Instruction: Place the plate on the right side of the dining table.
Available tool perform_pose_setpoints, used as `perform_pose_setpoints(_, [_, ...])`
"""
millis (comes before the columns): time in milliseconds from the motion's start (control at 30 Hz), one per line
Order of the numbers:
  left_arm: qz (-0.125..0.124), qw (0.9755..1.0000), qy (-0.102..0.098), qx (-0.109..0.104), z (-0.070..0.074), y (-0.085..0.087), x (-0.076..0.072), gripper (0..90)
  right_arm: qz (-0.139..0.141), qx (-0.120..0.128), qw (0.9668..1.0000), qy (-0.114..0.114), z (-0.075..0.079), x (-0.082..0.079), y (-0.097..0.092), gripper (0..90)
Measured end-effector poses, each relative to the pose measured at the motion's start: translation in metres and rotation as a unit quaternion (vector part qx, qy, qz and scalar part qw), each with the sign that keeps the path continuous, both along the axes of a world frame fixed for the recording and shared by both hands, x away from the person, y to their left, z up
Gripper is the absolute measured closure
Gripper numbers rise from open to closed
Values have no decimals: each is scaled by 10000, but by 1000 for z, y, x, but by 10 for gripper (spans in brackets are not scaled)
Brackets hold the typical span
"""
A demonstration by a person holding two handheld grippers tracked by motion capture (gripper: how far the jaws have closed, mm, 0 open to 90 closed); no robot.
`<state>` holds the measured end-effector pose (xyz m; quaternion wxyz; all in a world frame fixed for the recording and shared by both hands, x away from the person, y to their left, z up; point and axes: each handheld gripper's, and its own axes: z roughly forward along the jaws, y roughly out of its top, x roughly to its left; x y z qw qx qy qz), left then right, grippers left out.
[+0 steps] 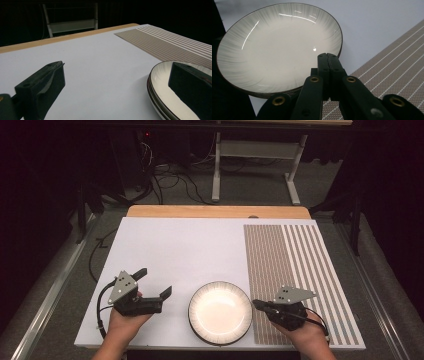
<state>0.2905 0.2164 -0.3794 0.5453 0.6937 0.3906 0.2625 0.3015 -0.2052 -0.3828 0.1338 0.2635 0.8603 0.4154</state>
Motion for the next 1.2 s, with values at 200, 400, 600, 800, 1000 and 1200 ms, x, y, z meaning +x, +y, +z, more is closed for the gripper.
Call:
perform_pose_setpoints(200, [-1, 10000, -6, -9, 0, 0, 0, 13, 57, -171, 9998, 80, -4, 0, 4, 900])
perform_pose_setpoints(400, [4, 10000, -11, -16, 0, 0, 0, 13, 97, -209, 9996, 175, -6, 1, 5, 900])
perform_pose_setpoints(600, [-5, 10000, -2, -17, 0, 0, 0, 13, 156, -283, 9993, 185, -7, 0, 7, 900])
perform_pose_setpoints(800, [-19, 10000, 12, -7, -1, 0, 0, 14, 258, -333, 9989, 180, -7, 0, 7, 900])
perform_pose_setpoints(1000, [-23, 10000, 13, -14, -1, 0, 0, 15, 271, -366, 9987, 209, -7, -1, 8, 900])
perform_pose_setpoints(1200, [-32, 10000, 21, -13, -1, 0, 0, 17, 262, -386, 9986, 252, -7, -2, 9, 900])
